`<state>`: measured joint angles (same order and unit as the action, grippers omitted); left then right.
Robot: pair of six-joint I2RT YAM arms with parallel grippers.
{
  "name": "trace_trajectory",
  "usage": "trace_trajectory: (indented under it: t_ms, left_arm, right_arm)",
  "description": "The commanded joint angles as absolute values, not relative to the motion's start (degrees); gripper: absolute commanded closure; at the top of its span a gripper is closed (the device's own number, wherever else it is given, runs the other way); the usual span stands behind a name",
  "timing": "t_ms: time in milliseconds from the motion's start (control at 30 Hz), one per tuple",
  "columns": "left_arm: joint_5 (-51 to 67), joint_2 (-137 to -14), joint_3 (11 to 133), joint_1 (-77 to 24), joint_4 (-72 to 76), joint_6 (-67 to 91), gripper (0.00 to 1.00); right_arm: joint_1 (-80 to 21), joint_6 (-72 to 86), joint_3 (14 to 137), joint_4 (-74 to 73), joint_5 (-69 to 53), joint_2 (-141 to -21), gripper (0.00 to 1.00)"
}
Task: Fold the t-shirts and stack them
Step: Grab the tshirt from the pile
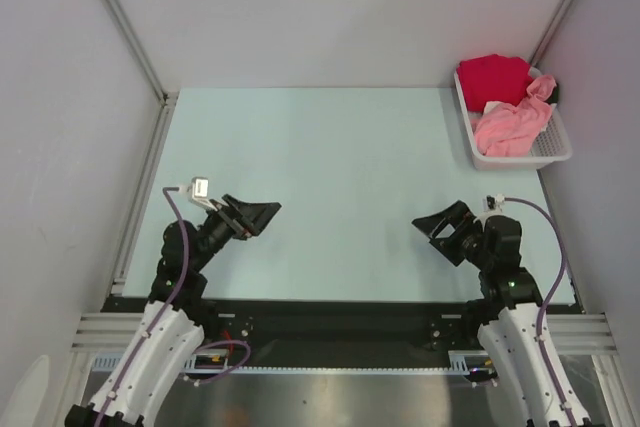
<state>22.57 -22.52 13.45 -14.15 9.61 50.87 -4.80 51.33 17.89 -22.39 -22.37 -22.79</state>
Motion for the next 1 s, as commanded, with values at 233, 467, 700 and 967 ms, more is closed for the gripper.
trace_trajectory:
  t_ms: [233, 467, 700, 967]
  left_arm:
    - [21.3, -41.6, 31.4, -13.7, -1.4, 34.6, 0.00]
    - [17.6, -44.3, 35.8, -14.0, -0.4, 31.0, 0.00]
    - [5.5, -46.0, 40.5, -14.0, -13.7, 31.3, 0.00]
    - [2.0, -50.7, 43.7, -13.3, -15.8, 30.2, 0.00]
  right_arm:
    - [-2.6, 35.4, 46.3, -19.2, -0.1, -56.7, 0.00]
    - [7.4, 38.8, 57.5, -5.8, -3.6, -73.0, 0.00]
    - [14.1, 35.7, 78.2, 7.9, -0.4, -98.9, 0.12]
    - [14.9, 35.2, 115.0, 3.5, -7.8, -130.5, 0.23]
